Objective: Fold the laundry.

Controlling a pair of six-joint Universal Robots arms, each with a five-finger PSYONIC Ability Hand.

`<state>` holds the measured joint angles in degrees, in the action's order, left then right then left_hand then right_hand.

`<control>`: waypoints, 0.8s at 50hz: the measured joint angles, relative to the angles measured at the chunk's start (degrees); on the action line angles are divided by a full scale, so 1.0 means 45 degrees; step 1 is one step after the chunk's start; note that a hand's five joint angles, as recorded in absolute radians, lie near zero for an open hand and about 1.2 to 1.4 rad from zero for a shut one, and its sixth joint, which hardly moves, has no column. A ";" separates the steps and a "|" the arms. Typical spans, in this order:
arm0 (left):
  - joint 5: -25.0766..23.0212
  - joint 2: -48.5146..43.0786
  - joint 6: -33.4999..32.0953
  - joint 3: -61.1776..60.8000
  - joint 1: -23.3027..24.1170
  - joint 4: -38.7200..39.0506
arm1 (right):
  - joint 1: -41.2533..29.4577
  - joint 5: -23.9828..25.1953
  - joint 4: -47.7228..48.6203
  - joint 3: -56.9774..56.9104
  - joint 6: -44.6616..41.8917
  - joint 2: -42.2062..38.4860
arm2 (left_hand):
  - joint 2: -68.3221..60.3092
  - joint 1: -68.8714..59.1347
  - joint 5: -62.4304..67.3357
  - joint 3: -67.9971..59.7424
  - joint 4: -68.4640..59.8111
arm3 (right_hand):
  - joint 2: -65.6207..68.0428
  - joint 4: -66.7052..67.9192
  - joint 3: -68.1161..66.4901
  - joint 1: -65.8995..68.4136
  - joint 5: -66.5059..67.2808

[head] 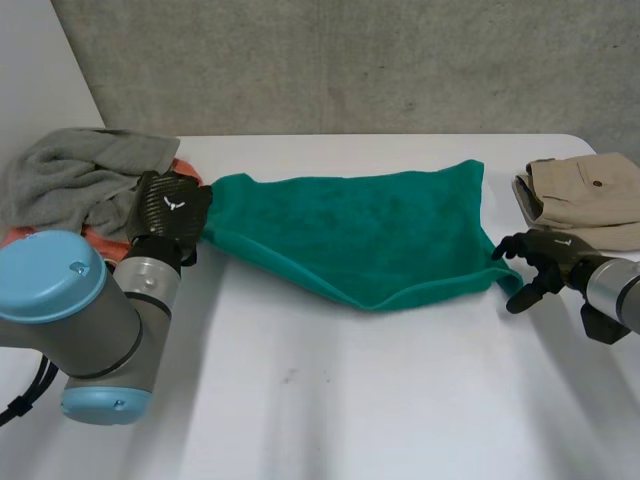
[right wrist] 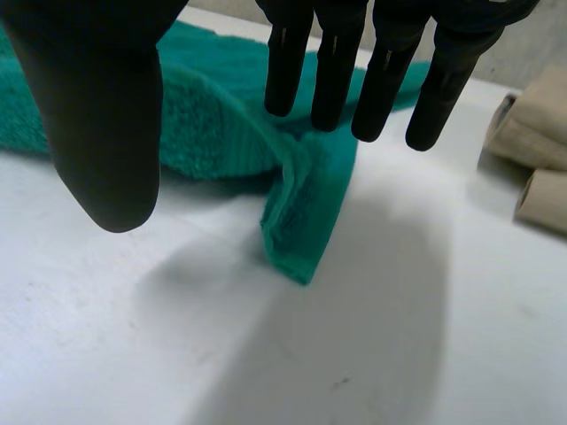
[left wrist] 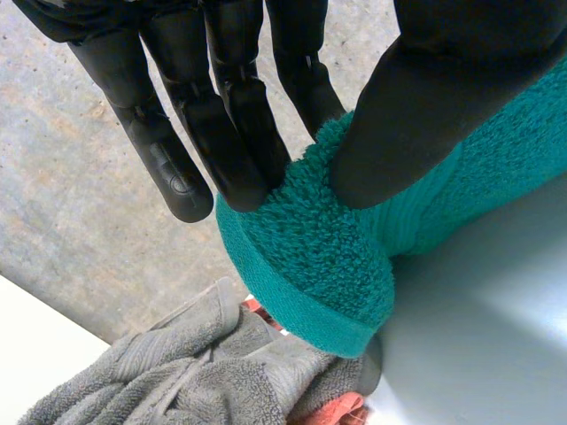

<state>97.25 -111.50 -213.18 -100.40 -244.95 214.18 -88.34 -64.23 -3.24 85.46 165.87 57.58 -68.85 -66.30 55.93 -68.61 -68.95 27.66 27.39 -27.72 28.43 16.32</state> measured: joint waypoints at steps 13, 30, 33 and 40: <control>0.0036 0.0160 0.0106 0.0005 0.0043 -0.0213 | -0.0118 -0.0321 0.0721 -0.1594 0.1590 -0.1955 | -0.0001 0.0000 0.0000 0.0000 0.0000 | 0.8708 0.8961 -0.8880 0.8178 0.8931; -0.0014 0.4276 0.0230 -0.1183 -0.0152 -0.6177 | 0.0477 -0.1340 -0.1776 0.1590 -0.7899 0.4818 | 0.0000 0.0000 0.0000 0.0000 -0.0003 | 0.8766 0.9202 -0.9056 0.8178 0.8933; -0.0054 0.4957 0.0183 -0.1723 -0.0159 -0.7859 | 0.0709 -0.1818 -0.3343 0.2509 -1.0687 0.5707 | 0.0000 0.0000 0.0000 0.0000 -0.0003 | 0.8767 0.9207 -0.9057 0.8178 0.9019; -0.0136 0.5283 0.0175 -0.2712 -0.0090 -0.9188 | 0.0879 -0.2881 -0.4986 0.4132 -1.3198 0.6317 | -0.0001 0.0000 0.0000 0.0000 -0.0003 | 0.8813 0.9229 -0.9058 0.8178 0.9363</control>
<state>96.63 -87.73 -212.39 -112.61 -245.36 172.84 -84.39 -77.20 -25.68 104.05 106.48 86.00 -68.85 -66.30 55.93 -68.61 -68.96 67.32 68.92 -68.48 65.23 58.45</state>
